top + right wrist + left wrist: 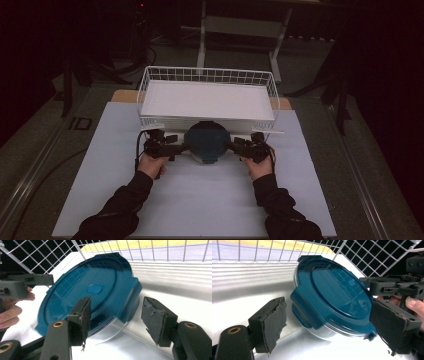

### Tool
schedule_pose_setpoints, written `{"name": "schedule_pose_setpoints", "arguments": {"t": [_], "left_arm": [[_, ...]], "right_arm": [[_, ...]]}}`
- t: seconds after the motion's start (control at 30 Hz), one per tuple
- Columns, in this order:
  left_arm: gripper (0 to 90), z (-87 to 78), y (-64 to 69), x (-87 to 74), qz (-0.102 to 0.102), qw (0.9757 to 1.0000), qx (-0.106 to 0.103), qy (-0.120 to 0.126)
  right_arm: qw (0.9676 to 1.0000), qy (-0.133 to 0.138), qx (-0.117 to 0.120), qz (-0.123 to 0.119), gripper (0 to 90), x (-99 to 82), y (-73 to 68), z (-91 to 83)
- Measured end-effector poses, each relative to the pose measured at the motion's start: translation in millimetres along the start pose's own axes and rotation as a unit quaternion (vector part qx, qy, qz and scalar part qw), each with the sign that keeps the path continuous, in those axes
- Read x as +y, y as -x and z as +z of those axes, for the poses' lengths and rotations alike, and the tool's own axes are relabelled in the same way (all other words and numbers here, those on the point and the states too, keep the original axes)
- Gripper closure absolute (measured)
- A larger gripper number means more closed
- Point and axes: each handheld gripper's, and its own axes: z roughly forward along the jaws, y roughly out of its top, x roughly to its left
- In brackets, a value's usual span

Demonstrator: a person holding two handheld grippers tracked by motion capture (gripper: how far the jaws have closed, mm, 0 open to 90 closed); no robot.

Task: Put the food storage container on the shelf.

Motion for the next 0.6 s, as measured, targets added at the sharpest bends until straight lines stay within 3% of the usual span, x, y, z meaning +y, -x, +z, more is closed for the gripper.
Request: {"name": "schedule_pose_setpoints", "arguments": {"t": [0.03, 0.07, 0.1, 0.17, 0.3, 0.43, 0.6], "left_arm": [[9.1, -2.0, 1.8, -1.4, -0.004, 0.9998, -0.016, -0.007], [1.3, -3.0, 3.4, -2.0, -0.005, 0.9995, -0.027, -0.014], [0.7, -4.7, 6.8, -3.3, 0.003, 0.9993, -0.031, -0.019], [0.7, -10.8, 14.2, -6.8, 0.027, 0.9989, -0.03, -0.025], [0.6, -21.3, 22.8, -12.2, 0.034, 0.9985, -0.037, -0.023], [0.6, -29.8, 32.2, -16.2, 0.058, 0.9975, -0.029, -0.026], [0.6, -37.0, 38.4, -25.3, 0.066, 0.9972, -0.026, -0.023]], "right_arm": [[1.0, -0.002, 0.0, -0.001, 40.2, -0.5, -2.4, -2.3], [1.0, -0.001, -0.001, -0.008, 40.0, -1.8, -5.6, -4.9], [0.9999, -0.002, -0.001, -0.013, 39.7, -2.6, -7.3, -5.8], [0.9997, -0.004, -0.006, -0.023, 39.7, -5.4, -12.6, -8.7], [0.9996, -0.003, -0.004, -0.029, 39.2, -9.7, -22.7, -14.8], [0.9996, -0.002, 0.013, -0.025, 40.0, -12.4, -31.7, -19.5], [0.9986, -0.014, 0.027, -0.044, 51.9, -23.5, -52.9, -21.3]]}}
